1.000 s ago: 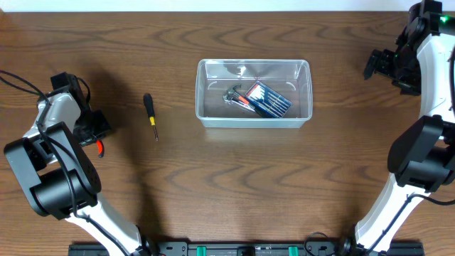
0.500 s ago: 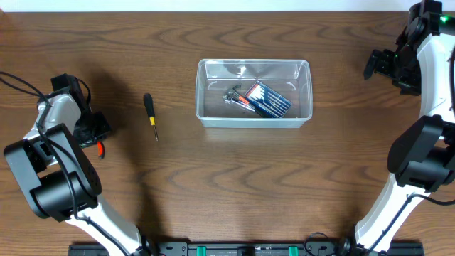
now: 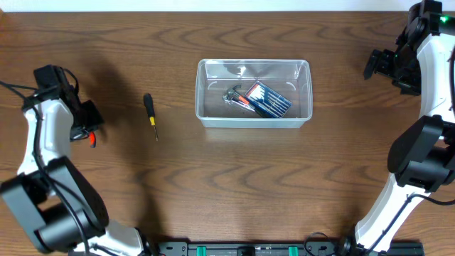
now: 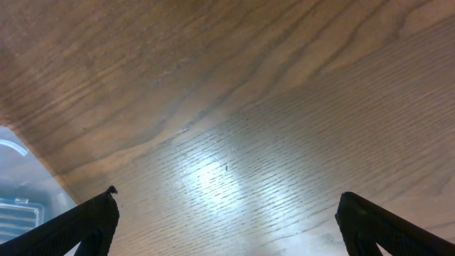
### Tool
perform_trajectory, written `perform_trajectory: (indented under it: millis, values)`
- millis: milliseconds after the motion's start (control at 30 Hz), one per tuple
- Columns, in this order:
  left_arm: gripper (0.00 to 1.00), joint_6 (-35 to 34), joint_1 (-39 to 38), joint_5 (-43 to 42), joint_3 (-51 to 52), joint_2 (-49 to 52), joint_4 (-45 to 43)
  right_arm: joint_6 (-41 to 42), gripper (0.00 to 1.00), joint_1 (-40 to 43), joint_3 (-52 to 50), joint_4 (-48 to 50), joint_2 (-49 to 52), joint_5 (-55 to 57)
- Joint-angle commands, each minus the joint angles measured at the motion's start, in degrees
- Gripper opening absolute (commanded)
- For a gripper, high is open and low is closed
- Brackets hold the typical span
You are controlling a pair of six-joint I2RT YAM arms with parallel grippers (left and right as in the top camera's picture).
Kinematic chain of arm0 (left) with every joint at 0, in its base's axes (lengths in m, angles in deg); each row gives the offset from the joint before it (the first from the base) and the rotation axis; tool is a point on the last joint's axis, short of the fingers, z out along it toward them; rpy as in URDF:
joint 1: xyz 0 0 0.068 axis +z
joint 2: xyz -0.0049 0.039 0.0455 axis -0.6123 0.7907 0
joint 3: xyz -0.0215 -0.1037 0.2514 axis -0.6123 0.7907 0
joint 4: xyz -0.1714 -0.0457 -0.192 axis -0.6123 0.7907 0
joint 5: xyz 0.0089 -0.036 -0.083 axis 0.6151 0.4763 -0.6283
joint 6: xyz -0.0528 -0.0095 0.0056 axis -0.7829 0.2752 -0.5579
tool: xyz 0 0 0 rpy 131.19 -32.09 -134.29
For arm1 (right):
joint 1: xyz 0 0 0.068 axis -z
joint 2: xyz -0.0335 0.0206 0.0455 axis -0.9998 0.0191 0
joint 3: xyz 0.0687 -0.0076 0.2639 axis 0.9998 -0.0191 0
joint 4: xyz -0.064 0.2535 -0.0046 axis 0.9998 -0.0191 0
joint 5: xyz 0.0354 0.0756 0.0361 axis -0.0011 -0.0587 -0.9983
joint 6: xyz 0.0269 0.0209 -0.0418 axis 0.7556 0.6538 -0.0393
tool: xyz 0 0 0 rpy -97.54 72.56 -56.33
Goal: Pack container
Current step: 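Lift the pliers and carry them over the container with left gripper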
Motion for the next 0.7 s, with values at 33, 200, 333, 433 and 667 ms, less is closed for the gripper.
perform_trajectory:
  millis: [33,200,333,433,667]
  values:
    - [0.1,-2.29,0.39,-8.76,0.04,-5.18,0.17,1.05,0.99,-0.02,0.0,0.13,0.04,0.0]
    - [0.1,-4.24,-0.66,-14.93,0.04,-10.19,0.09,1.05,0.99,-0.02,0.0,0.13,0.04,0.0]
    - [0.1,-4.39,-3.72,-16.85,0.07,-13.51,-0.46,1.05,0.99,-0.02,0.0,0.13,0.04,0.0]
    - [0.11,-4.39,-7.65,-16.83,0.04,-15.67,-0.87,1.05,0.99,-0.02,0.0,0.13,0.04,0.0]
    - [0.11,-6.97,-20.98,-16.79,0.0,-17.35,-5.22,1.05,0.99,-0.07,0.0,0.13,0.04,0.0]
